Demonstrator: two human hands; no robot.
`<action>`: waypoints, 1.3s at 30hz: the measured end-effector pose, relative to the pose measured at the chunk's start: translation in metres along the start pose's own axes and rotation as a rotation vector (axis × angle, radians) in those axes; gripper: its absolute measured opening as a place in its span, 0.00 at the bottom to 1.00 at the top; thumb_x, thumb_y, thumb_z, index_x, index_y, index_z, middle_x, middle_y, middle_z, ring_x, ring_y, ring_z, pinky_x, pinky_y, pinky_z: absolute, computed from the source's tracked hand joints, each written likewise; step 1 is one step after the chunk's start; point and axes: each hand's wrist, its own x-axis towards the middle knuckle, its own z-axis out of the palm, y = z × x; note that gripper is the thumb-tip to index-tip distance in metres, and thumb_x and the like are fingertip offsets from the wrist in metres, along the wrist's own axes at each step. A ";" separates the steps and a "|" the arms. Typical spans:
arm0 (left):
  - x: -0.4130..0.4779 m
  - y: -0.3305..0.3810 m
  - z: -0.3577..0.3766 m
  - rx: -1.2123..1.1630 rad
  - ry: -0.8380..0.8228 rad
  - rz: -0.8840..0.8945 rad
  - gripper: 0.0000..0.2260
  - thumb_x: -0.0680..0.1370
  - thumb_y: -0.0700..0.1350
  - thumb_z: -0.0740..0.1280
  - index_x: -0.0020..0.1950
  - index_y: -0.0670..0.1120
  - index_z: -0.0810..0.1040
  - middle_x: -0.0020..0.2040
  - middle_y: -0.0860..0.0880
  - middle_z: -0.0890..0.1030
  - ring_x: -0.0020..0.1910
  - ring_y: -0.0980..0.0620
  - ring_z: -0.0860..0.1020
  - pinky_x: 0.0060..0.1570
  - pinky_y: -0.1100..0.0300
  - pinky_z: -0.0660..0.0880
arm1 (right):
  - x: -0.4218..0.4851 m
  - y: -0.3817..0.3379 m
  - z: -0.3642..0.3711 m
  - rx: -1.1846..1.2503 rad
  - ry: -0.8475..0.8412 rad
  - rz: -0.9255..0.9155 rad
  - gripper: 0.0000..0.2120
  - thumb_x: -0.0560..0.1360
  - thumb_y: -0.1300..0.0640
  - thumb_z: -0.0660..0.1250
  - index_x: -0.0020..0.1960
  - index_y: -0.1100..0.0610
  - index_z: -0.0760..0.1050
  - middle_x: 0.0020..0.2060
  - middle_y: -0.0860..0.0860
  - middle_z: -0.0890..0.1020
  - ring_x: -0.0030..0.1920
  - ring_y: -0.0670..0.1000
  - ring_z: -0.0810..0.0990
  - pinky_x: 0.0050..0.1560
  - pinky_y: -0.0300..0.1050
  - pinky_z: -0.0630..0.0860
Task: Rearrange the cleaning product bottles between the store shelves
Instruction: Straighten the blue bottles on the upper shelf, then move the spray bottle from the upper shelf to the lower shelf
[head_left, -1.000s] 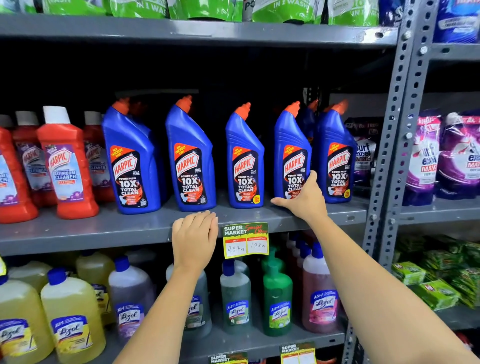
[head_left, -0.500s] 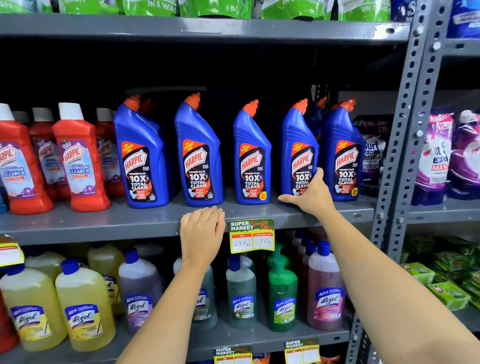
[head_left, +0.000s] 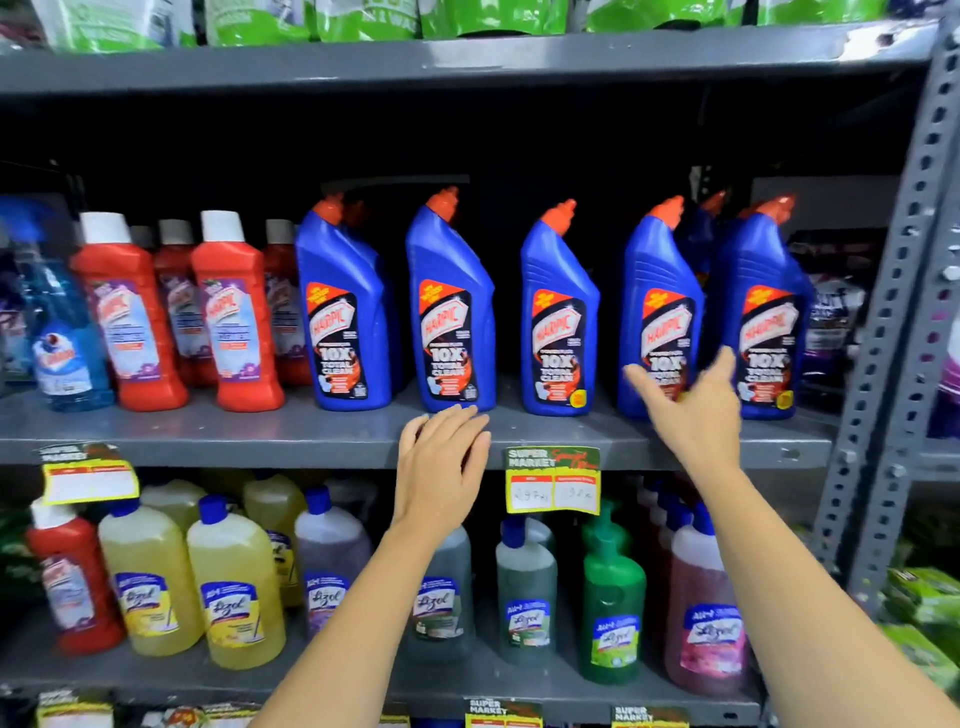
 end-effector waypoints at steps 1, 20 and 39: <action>-0.002 -0.007 -0.007 -0.005 0.010 -0.007 0.14 0.81 0.50 0.58 0.60 0.48 0.80 0.63 0.52 0.80 0.65 0.54 0.73 0.70 0.50 0.61 | -0.007 -0.001 0.001 0.073 0.078 -0.022 0.48 0.69 0.33 0.69 0.77 0.59 0.55 0.67 0.60 0.75 0.65 0.62 0.75 0.63 0.56 0.71; -0.048 -0.303 -0.241 0.204 -0.033 -0.096 0.16 0.79 0.49 0.58 0.55 0.43 0.81 0.61 0.45 0.80 0.57 0.47 0.79 0.55 0.49 0.76 | -0.207 -0.209 0.224 0.261 -0.206 -0.708 0.10 0.73 0.52 0.66 0.51 0.56 0.78 0.47 0.50 0.80 0.47 0.53 0.80 0.48 0.49 0.77; -0.053 -0.444 -0.295 0.386 -0.190 -0.209 0.20 0.80 0.52 0.55 0.65 0.44 0.75 0.67 0.44 0.76 0.67 0.46 0.72 0.68 0.47 0.68 | -0.267 -0.283 0.345 0.014 -0.385 -0.680 0.05 0.75 0.51 0.65 0.46 0.51 0.77 0.40 0.47 0.80 0.40 0.52 0.79 0.36 0.43 0.70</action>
